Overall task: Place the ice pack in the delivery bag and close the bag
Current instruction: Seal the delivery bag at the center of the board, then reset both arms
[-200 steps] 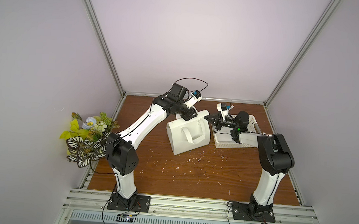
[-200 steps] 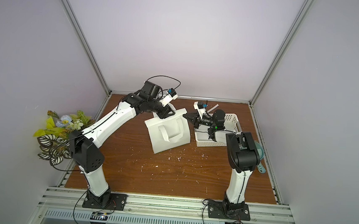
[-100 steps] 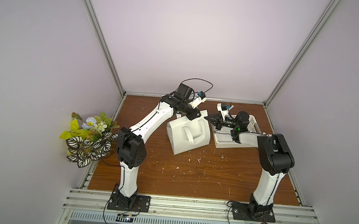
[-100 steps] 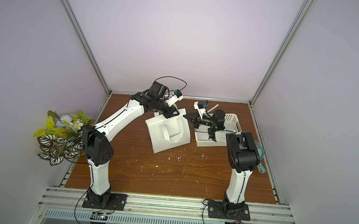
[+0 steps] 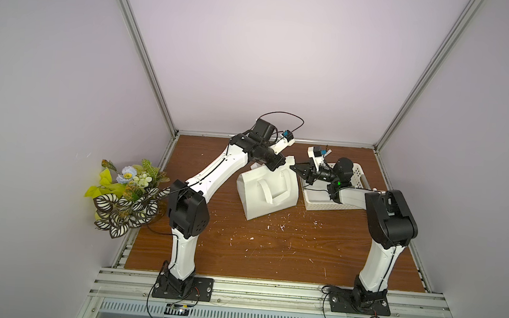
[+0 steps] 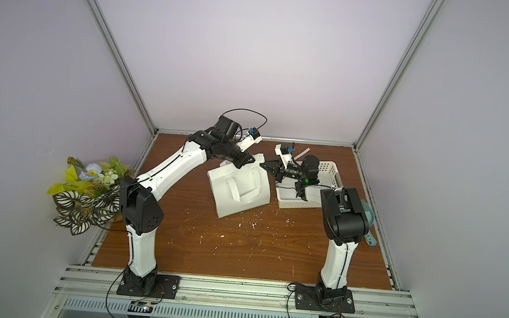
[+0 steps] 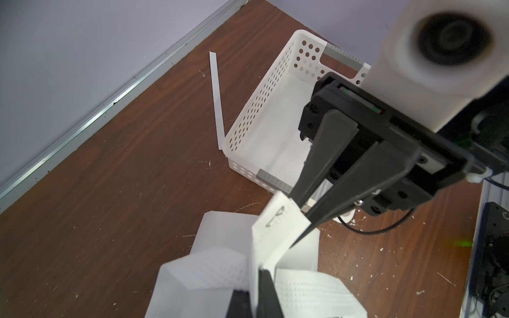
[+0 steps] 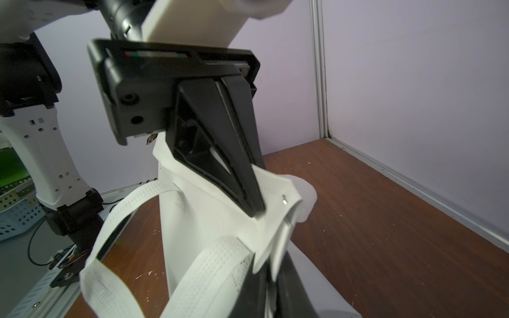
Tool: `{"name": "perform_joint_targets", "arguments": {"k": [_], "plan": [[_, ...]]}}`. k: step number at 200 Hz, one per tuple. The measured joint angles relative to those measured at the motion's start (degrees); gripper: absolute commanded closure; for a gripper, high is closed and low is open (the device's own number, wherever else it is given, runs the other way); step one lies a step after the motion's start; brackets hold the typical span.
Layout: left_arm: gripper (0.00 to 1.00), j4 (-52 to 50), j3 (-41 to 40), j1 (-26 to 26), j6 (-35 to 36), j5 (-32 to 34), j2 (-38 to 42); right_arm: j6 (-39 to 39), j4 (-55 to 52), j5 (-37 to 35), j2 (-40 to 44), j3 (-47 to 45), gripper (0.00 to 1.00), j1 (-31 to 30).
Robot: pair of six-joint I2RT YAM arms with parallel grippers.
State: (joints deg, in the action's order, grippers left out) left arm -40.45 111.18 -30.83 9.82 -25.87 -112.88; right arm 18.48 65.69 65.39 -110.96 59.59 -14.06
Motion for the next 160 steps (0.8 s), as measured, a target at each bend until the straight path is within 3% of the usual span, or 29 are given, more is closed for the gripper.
{"name": "perform_joint_targets", "arguments": {"k": [13, 47, 50, 52, 54, 89, 110, 119, 160], "plan": [[0.99, 0.33, 0.00, -0.20, -0.02, -0.20, -0.02, 0.20, 0.55, -0.61, 0.42, -0.94, 0.50, 0.20], [1.00, 0.55, 0.02, -0.39, -0.17, -0.66, 0.00, 1.95, 2.84, -3.32, 4.81, -6.45, 0.22, 2.34], [1.00, 0.55, 0.02, -0.39, -0.17, -0.66, -0.02, 2.14, 3.15, -3.82, 5.38, -7.02, 0.16, 2.73], [1.00, 0.55, 0.02, -0.39, -0.17, -0.66, -0.02, 2.10, 3.28, -4.11, 5.64, -7.26, 0.05, 2.91], [1.00, 0.55, 0.02, -0.39, -0.17, -0.66, -0.02, 2.16, 3.37, -4.39, 6.05, -7.65, 0.02, 3.17], [1.00, 0.59, 0.02, -0.44, -0.17, -0.83, -0.02, 0.79, 2.32, -11.72, 13.27, -12.11, 0.00, 6.25], [0.77, 0.70, 0.02, -0.50, -0.15, -0.83, 0.00, -0.90, 0.50, -15.87, 17.16, -13.73, 0.01, 6.25], [0.57, 0.92, 0.02, -0.57, -0.44, -0.74, 0.00, -1.44, 0.09, -17.40, 18.43, -14.43, 0.01, 6.25], [0.36, 1.60, 0.57, -0.70, -0.48, -0.09, 0.00, -3.02, -2.60, -22.82, 22.38, -16.02, 0.00, 6.16]]}}
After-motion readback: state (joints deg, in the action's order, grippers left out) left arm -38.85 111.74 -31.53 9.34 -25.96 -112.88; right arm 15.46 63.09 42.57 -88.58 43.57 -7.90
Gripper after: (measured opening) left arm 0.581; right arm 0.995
